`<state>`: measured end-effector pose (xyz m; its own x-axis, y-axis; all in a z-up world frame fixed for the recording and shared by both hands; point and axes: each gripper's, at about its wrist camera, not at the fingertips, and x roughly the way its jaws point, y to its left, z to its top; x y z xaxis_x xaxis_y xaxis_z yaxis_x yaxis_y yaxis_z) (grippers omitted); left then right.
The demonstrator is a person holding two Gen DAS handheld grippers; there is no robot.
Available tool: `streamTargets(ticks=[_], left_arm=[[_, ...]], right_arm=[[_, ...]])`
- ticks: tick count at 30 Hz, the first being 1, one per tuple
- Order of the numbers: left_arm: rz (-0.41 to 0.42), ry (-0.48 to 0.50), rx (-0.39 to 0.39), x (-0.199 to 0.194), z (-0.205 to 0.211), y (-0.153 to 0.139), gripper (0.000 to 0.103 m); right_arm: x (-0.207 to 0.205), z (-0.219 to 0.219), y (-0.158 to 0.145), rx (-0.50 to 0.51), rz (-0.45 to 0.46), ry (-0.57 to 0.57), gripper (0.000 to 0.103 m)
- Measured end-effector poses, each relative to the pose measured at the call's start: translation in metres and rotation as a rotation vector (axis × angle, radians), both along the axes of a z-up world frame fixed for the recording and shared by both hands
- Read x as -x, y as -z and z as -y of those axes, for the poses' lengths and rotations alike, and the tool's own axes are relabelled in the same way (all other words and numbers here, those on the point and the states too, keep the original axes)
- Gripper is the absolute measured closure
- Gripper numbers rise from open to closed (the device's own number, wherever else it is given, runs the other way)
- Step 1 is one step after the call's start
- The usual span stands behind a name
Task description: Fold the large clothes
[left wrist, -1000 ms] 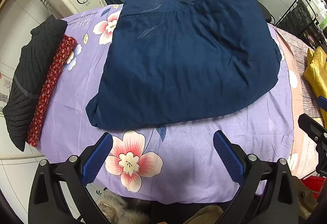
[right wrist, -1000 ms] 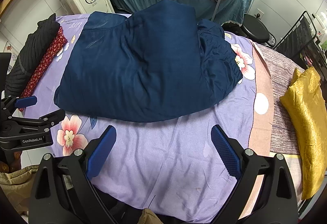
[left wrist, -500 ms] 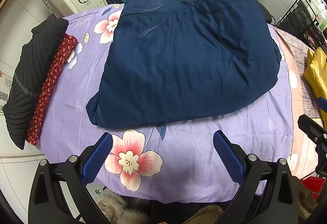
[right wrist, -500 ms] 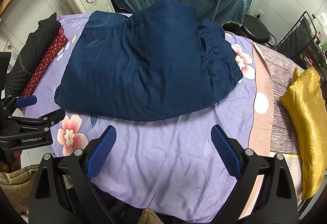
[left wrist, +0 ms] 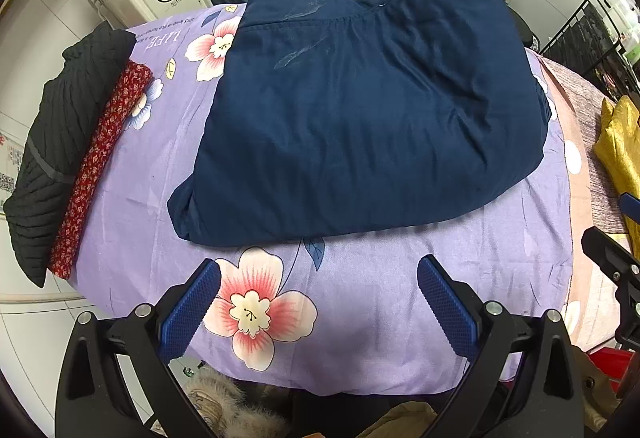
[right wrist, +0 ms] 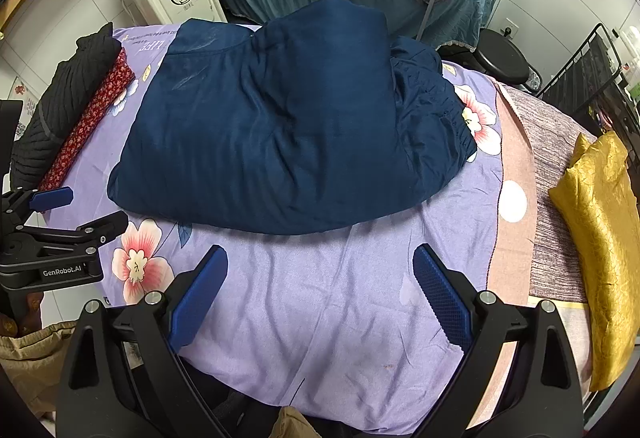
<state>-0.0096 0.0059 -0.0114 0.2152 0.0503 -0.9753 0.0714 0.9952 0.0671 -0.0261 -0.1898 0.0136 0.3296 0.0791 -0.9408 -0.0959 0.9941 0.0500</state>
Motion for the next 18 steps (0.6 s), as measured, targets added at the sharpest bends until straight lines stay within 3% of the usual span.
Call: streamTargets(ticks=[18], left_arm=[[-0.033,-0.017,-0.003,-0.0006,-0.0016,0.0069,0.006]], right_arm=[[0.0035,-0.0014,0.003,-0.002,-0.003,-0.007,0.01]])
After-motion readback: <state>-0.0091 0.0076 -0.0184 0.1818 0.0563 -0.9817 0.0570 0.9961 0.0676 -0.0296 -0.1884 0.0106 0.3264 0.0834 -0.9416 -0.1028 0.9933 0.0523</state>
